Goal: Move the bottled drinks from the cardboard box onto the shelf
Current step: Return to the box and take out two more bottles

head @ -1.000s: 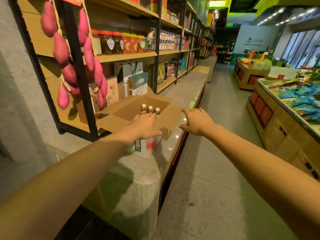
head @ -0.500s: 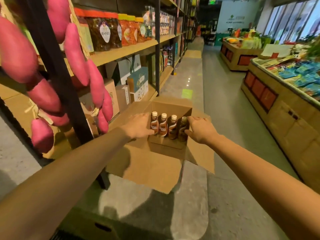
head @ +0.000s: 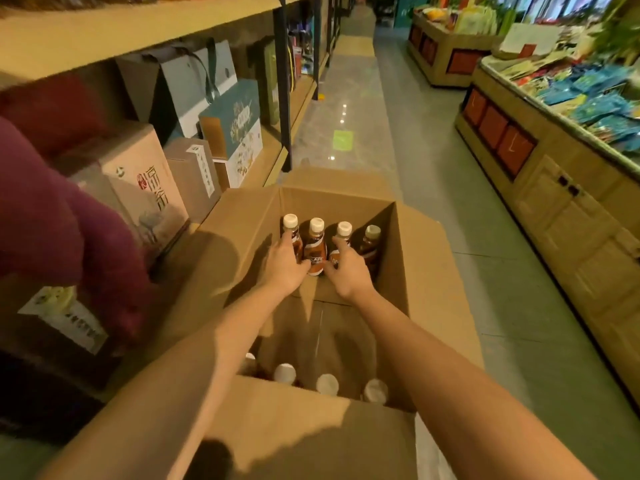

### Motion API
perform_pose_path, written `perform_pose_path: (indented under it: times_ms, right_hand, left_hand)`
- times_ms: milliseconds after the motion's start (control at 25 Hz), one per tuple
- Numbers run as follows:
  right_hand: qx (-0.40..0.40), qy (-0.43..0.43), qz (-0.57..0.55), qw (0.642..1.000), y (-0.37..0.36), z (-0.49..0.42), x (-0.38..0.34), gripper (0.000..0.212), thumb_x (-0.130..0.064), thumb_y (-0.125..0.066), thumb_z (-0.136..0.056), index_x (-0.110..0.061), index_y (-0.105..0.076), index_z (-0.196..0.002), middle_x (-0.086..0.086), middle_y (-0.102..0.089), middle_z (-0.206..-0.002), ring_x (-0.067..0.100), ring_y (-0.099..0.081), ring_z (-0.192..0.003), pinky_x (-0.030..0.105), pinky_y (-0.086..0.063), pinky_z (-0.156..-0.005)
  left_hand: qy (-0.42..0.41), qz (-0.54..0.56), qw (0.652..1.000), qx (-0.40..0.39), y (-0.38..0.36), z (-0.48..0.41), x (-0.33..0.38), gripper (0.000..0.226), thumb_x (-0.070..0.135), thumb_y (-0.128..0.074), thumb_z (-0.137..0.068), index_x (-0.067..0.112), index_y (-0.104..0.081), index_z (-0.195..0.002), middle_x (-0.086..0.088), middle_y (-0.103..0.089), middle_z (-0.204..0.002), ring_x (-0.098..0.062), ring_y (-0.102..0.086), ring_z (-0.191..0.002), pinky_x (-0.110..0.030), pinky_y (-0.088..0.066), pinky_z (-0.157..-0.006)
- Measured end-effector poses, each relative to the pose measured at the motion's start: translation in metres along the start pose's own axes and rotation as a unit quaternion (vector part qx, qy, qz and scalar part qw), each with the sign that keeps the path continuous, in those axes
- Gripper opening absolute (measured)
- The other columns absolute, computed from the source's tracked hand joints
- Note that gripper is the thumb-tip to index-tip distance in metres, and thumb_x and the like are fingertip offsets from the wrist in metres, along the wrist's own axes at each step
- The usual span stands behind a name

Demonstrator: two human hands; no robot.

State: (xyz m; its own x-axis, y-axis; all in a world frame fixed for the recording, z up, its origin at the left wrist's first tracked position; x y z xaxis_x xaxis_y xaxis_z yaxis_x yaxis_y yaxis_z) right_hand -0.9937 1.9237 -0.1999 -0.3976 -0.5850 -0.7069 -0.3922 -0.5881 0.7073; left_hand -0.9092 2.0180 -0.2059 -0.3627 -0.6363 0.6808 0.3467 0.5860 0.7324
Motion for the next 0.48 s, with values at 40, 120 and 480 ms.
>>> perform_pose_path:
  times_ms: [40, 120, 480]
  right_hand:
    - [0.003, -0.018, -0.033, 0.999, -0.01, -0.015, 0.006, 0.045, -0.015, -0.052, -0.094, -0.01, -0.042, -0.137, 0.012, -0.053, -0.136, 0.029, -0.049, -0.127, 0.037, -0.039, -0.102]
    - [0.005, -0.043, -0.081, 0.996, -0.032, -0.041, 0.017, 0.047, -0.012, -0.053, -0.093, -0.013, -0.041, -0.138, 0.009, -0.054, -0.135, 0.027, -0.049, -0.127, 0.035, -0.038, -0.102]
    - [0.104, -0.103, -0.201, 0.968, -0.094, -0.111, 0.043, 0.058, -0.014, -0.057, -0.09, -0.015, -0.033, -0.143, 0.004, -0.044, -0.144, 0.018, -0.038, -0.136, 0.035, -0.031, -0.114]
  left_hand:
    - [0.017, 0.024, 1.0, 0.011, -0.007, -0.016, -0.004, 0.057, 0.012, -0.064, -0.083, 0.015, -0.042, -0.136, -0.01, -0.054, -0.132, -0.03, -0.048, -0.125, -0.042, -0.039, -0.105]
    - [0.047, 0.054, 0.996, 0.043, -0.02, -0.042, -0.016, 0.056, 0.01, -0.063, -0.084, 0.013, -0.043, -0.136, -0.009, -0.056, -0.131, -0.029, -0.049, -0.125, -0.042, -0.038, -0.106]
    - [0.101, 0.139, 0.98, 0.098, -0.074, -0.102, -0.062, 0.066, 0.012, -0.059, -0.088, 0.016, -0.028, -0.146, -0.005, -0.041, -0.146, -0.022, -0.036, -0.137, -0.039, -0.028, -0.115]
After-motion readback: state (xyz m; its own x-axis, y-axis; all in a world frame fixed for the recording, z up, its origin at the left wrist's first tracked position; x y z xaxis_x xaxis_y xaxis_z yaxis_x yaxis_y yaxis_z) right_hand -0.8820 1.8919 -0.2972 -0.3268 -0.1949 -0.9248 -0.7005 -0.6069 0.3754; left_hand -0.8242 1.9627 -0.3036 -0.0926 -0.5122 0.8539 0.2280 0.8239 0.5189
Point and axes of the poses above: each hand's wrist, its own z-axis away from the middle knuckle, its own y-axis out of the back of the hand, x = y × z, the point moved 3 cm from there along -z, towards the middle knuckle
